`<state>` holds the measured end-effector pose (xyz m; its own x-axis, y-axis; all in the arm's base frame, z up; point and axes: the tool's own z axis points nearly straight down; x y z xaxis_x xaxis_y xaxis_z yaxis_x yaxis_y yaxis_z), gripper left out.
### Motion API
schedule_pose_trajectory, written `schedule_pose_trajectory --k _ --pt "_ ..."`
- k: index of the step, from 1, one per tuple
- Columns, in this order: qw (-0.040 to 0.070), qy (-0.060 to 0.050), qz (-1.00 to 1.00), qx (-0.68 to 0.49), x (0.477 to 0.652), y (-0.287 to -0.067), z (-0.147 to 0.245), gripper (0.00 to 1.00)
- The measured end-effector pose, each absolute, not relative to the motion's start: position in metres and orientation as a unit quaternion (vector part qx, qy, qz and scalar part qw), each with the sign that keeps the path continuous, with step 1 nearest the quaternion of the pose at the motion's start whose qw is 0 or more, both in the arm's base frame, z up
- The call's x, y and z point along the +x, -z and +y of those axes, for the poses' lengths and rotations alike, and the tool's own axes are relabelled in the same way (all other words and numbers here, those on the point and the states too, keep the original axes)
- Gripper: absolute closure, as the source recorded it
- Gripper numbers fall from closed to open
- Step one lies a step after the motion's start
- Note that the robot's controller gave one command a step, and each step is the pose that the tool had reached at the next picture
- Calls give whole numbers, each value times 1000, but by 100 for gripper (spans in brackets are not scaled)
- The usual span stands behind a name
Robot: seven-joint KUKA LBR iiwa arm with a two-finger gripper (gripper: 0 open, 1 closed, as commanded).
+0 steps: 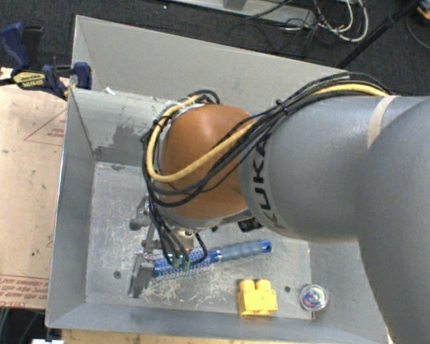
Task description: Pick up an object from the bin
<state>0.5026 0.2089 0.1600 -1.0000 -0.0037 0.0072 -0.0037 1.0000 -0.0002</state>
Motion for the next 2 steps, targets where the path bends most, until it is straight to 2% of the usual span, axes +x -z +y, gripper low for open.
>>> schedule_pose_trajectory --k 1,2 --pt "-5 3 -995 99 526 -72 124 0" --pt "-1 0 -991 132 514 -101 117 0"
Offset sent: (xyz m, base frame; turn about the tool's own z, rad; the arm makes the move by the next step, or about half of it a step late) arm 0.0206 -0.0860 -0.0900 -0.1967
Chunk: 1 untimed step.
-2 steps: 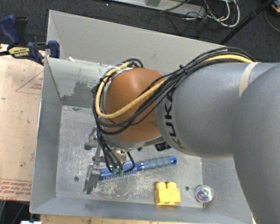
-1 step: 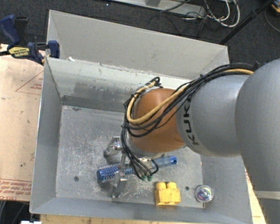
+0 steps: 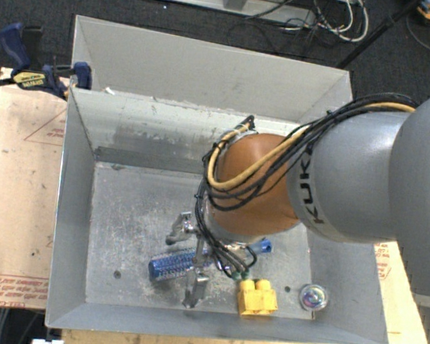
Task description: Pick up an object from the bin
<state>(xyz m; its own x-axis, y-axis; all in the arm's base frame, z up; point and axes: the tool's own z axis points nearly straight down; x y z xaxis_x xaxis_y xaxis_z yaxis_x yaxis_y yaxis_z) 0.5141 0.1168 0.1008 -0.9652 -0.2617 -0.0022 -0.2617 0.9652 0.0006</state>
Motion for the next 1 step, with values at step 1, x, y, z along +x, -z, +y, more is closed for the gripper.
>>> schedule_pose_trajectory --k 1 --pt "2 0 989 -151 531 -100 98 0"
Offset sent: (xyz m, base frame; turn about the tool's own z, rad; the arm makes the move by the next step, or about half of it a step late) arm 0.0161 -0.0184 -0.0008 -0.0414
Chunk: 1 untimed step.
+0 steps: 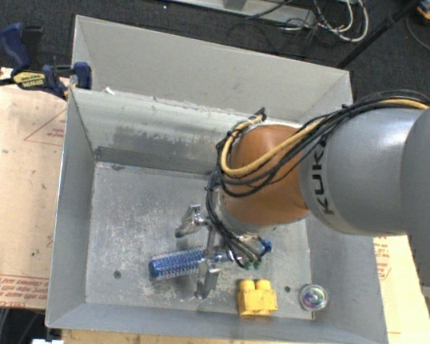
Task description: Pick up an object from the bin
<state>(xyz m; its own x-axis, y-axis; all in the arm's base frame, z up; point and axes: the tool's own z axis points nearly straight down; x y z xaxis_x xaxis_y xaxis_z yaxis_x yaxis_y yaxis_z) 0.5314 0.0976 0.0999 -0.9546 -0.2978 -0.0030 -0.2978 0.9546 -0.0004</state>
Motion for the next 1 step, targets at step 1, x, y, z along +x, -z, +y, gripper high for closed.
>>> schedule_pose_trajectory --k 1 --pt "8 -2 983 -181 531 -73 94 0"
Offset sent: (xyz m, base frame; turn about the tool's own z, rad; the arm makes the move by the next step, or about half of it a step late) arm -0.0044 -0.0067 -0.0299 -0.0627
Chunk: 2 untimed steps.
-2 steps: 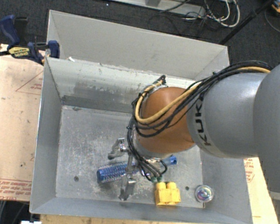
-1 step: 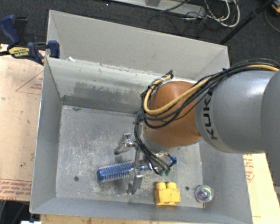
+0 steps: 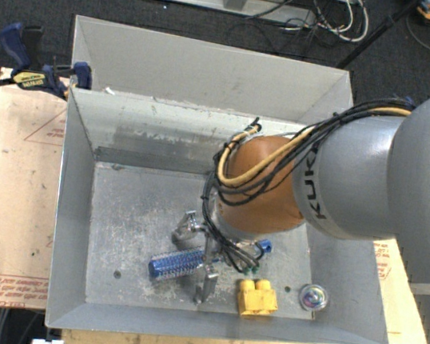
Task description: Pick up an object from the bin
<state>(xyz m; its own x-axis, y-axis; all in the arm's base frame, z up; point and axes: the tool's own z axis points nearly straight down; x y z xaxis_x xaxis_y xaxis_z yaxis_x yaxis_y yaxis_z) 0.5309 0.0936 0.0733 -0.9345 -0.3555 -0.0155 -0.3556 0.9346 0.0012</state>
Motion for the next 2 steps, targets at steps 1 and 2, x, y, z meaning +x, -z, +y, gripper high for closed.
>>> schedule_pose_trajectory --k 1,2 --pt "3 -1 984 -180 533 -76 95 0" --pt "7 -2 984 -179 535 -76 95 100"
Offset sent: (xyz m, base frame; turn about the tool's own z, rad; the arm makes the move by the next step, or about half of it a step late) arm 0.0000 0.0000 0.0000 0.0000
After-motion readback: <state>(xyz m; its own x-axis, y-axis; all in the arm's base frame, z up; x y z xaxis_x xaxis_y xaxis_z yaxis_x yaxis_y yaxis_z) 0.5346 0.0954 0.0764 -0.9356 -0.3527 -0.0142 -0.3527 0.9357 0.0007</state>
